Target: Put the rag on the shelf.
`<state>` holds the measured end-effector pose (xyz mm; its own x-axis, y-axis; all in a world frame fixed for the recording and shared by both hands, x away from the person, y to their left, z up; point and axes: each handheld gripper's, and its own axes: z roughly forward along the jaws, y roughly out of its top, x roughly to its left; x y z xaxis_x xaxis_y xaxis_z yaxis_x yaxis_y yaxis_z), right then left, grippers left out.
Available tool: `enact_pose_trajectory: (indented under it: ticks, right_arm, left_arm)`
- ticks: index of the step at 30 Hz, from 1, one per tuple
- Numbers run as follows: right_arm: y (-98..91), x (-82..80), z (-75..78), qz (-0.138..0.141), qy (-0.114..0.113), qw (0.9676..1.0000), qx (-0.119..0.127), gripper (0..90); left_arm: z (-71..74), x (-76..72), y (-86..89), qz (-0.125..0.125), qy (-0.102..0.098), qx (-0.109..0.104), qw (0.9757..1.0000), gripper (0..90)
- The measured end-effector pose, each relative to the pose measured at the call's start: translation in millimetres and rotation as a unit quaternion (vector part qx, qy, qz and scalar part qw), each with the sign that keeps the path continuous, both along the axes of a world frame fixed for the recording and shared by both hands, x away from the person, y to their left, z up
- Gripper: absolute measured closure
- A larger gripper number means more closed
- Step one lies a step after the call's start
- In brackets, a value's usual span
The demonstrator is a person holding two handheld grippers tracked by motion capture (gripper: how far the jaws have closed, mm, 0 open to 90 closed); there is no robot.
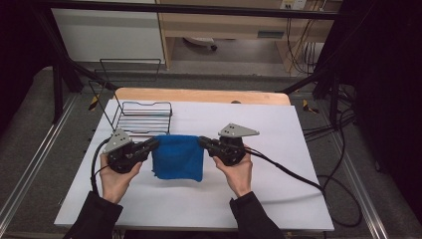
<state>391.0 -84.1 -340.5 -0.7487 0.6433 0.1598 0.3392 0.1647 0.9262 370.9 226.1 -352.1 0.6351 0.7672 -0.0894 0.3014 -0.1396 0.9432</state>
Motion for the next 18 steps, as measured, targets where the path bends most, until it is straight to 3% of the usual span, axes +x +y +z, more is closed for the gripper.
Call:
enact_pose_trajectory:
  ticks: [10, 18]
  right_arm:
    - [11.6, -1.1, 10.7, -0.002, -0.023, 0.9997, 0.007, 86.0]
    - [25.0, -0.3, 22.2, -0.004, -0.044, 0.9989, 0.015, 86.1]
  left_arm:
    - [9.2, -1.3, 10.0, 0.006, -0.012, -0.008, 0.9999, 83.0]
    - [18.4, -2.9, 22.1, 0.017, -0.034, -0.019, 0.9991, 83.2]
